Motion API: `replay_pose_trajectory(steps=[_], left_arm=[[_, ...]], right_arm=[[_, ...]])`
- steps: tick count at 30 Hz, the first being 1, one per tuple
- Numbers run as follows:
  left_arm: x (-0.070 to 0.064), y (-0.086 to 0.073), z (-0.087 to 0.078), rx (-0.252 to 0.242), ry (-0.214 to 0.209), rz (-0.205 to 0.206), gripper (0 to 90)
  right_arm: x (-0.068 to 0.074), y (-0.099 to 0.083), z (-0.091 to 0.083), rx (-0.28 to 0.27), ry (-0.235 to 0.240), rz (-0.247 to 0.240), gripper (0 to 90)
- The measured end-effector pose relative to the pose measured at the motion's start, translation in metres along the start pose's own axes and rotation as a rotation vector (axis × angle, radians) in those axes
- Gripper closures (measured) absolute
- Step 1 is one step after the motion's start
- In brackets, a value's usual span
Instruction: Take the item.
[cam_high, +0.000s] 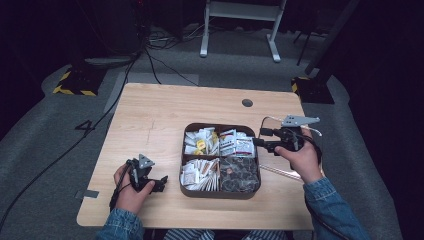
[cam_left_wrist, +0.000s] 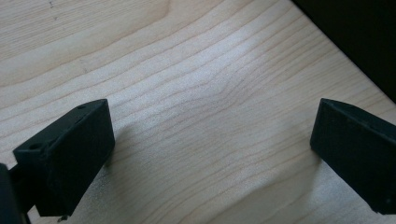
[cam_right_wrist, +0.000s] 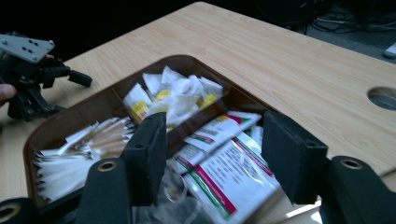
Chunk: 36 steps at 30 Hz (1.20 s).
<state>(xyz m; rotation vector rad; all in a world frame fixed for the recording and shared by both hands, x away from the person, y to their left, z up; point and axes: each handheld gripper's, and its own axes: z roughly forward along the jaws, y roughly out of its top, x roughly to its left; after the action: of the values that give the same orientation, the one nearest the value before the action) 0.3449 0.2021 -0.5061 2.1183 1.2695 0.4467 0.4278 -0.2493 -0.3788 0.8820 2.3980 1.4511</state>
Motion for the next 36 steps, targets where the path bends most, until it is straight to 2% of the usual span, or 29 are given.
replay_pose_trajectory(steps=[3, 5, 6, 7, 11, 12, 13, 18, 19, 24, 29, 36], left_arm=[[0.0, 0.0, 0.0, 0.002, 0.001, -0.003, 0.1], [0.0, 0.0, -0.001, 0.002, 0.001, -0.002, 0.1], [0.0, 0.0, -0.001, 0.002, 0.001, -0.002, 0.1], [0.0, -0.001, -0.001, 0.002, 0.003, -0.003, 0.1], [0.0, -0.001, -0.001, -0.001, 0.005, -0.004, 0.1], [0.0, -0.001, -0.001, -0.001, 0.005, -0.004, 0.2], [0.0, -0.001, -0.001, 0.002, 0.003, -0.003, 0.1], [-0.001, -0.001, -0.001, 0.0, 0.006, -0.002, 0.1], [-0.001, -0.001, -0.001, 0.0, 0.006, -0.002, 0.1], [-0.001, -0.001, -0.001, 0.0, 0.006, -0.002, 0.1], [0.0, -0.001, -0.001, 0.0, 0.006, -0.002, 0.1], [-0.001, -0.001, -0.001, 0.0, 0.006, -0.002, 0.1]], right_arm=[[0.012, 0.005, 0.007, 0.017, 0.026, -0.031, 45.0], [0.019, 0.008, 0.013, 0.047, 0.04, -0.049, 48.9], [0.019, 0.008, 0.013, 0.047, 0.04, -0.049, 48.9], [0.024, 0.009, 0.017, 0.053, 0.059, -0.053, 53.8], [0.035, 0.009, 0.028, 0.045, 0.095, -0.029, 56.7], [0.035, 0.009, 0.028, 0.045, 0.095, -0.029, 56.7], [0.041, 0.009, 0.034, 0.048, 0.112, -0.04, 58.4], [0.054, 0.01, 0.046, 0.045, 0.137, -0.077, 58.6], [0.061, 0.01, 0.051, 0.081, 0.149, -0.046, 58.8], [0.072, 0.009, 0.059, 0.122, 0.153, -0.047, 58.3], [0.087, 0.007, 0.073, 0.143, 0.168, -0.075, 58.6], [0.099, 0.003, 0.089, 0.17, 0.187, -0.102, 57.4]])
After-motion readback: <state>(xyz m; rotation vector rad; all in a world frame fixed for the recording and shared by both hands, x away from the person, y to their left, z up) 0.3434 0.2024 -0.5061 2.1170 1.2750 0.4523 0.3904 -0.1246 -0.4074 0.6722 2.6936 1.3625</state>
